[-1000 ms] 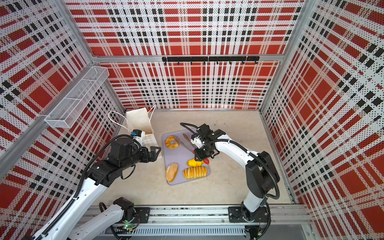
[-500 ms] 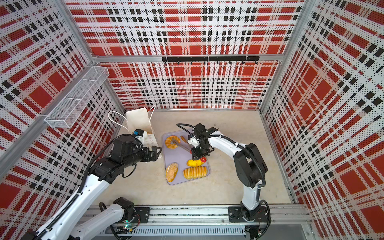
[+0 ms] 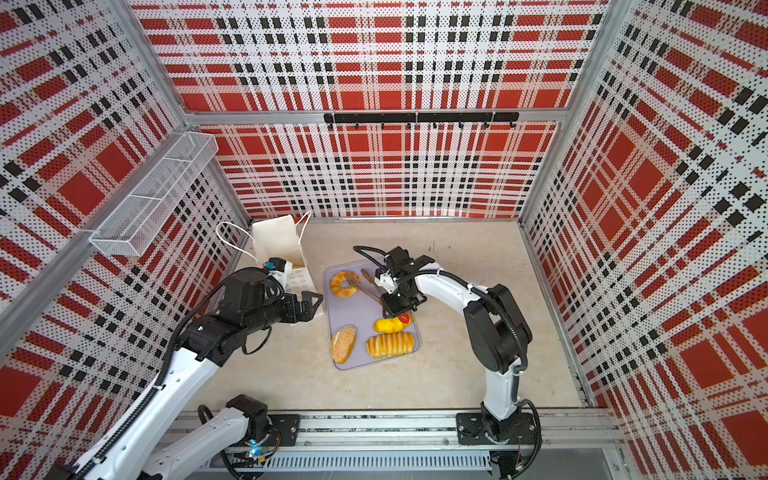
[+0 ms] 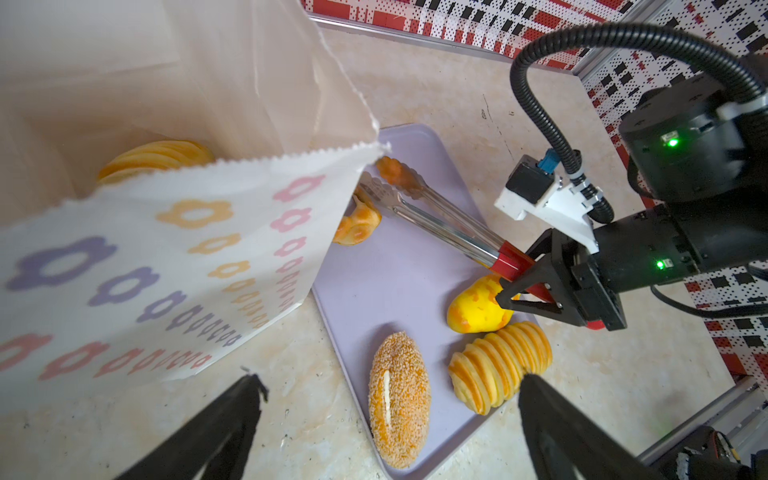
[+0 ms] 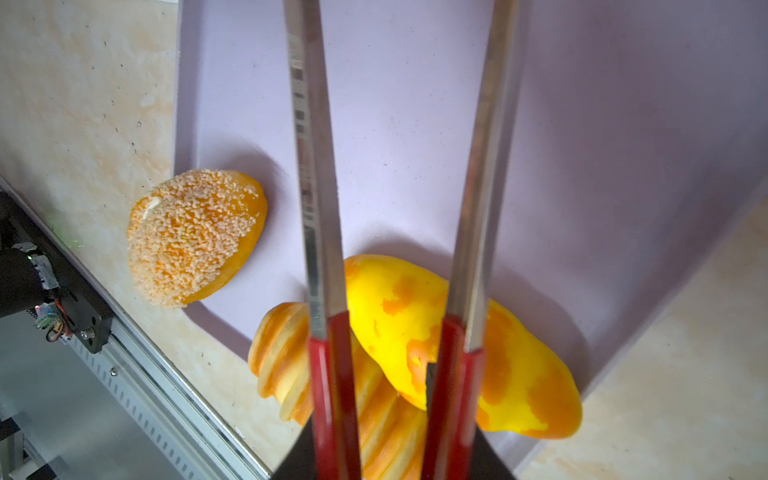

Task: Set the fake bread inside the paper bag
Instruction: 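Lower the open tongs onto the ring donut with the right gripper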

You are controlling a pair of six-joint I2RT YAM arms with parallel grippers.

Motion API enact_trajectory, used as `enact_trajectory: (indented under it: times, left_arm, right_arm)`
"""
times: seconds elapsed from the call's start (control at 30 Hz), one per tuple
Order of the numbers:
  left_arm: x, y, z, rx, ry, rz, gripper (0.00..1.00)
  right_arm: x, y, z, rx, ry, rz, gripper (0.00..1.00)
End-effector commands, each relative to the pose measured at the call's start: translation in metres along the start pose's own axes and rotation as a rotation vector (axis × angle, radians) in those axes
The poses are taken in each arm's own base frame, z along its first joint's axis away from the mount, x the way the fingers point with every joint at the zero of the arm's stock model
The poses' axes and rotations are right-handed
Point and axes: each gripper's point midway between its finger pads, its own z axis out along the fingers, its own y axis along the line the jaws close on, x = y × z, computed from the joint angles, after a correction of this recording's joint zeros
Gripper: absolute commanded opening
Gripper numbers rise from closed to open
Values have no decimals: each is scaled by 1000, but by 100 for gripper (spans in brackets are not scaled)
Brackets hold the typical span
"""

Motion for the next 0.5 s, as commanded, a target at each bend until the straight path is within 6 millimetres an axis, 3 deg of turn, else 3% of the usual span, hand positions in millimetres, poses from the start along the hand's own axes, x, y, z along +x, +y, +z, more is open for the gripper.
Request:
enact_trajectory:
  times: [0.0, 0.47]
  left_arm:
    - [2, 0, 2, 12, 7, 17, 99]
    - [-1, 0, 2, 16, 0, 16, 100]
  right_arm:
    - [-1, -2, 8, -13, -1, 0, 32]
    - [9, 0, 15, -26, 21, -5, 26]
